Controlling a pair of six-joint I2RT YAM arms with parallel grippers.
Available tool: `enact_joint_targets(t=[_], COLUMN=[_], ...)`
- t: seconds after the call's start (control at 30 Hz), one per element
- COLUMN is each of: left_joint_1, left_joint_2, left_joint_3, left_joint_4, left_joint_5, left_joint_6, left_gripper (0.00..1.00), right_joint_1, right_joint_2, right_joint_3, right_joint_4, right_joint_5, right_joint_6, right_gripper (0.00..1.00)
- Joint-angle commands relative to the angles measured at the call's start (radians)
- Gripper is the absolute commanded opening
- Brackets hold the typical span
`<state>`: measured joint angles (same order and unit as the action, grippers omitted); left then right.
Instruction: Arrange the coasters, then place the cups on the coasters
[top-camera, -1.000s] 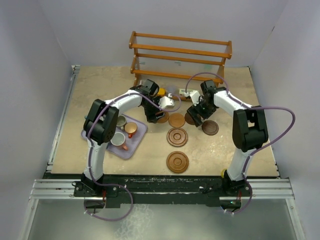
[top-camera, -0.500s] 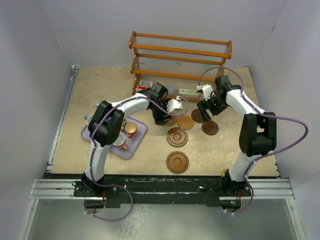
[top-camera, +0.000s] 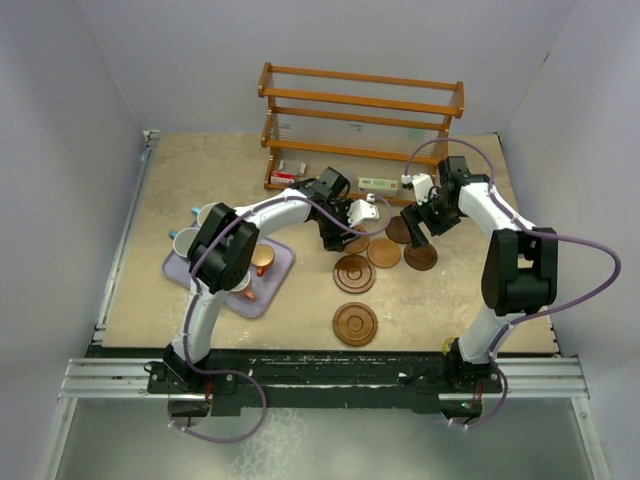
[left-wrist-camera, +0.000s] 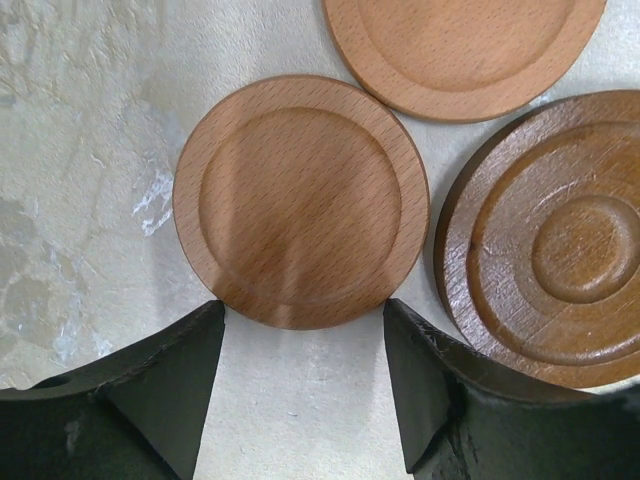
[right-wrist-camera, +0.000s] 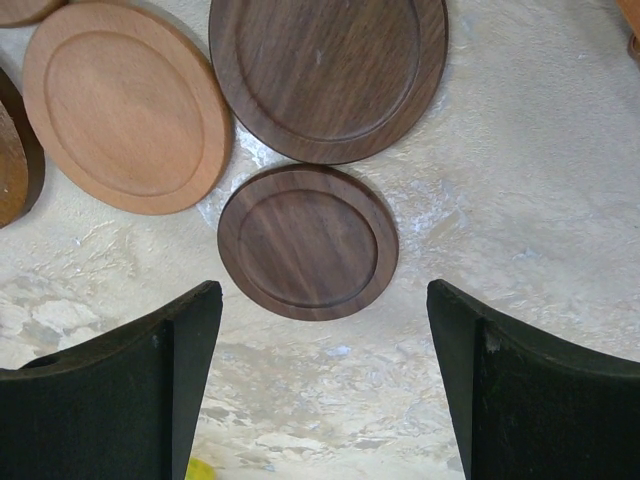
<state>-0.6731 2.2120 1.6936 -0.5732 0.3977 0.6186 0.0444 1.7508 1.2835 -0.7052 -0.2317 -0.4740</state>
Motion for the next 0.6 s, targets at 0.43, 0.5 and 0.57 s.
enact_joint_targets(t=[0.43,0.5,0.57], left_joint_1=[-0.012,-0.010,-0.009], left_joint_2=[-0.016,-0.047,-0.080], left_joint_3=[0.041,0.035,0.026], left_joint_4=[-0.049,-0.042,-0.037], left_joint_5=[0.069,0.060,0.055], left_joint_6=[-0.043,-0.043,-0.041], left_gripper=[0.67,0.70,0.73], right_joint_1=[-0.010,-0.009,-0.008], right_joint_2=[-0.065,-0.069,-0.073], right_joint_3=[-0.014,-0.013,-0.014], right_joint_4=[-0.032,-0.016,0.010], right_joint_5=[-0.043,-0.042,-0.040], right_joint_6=[0.020,0.018,0.027], right_gripper=[0.85,0.85,0.85])
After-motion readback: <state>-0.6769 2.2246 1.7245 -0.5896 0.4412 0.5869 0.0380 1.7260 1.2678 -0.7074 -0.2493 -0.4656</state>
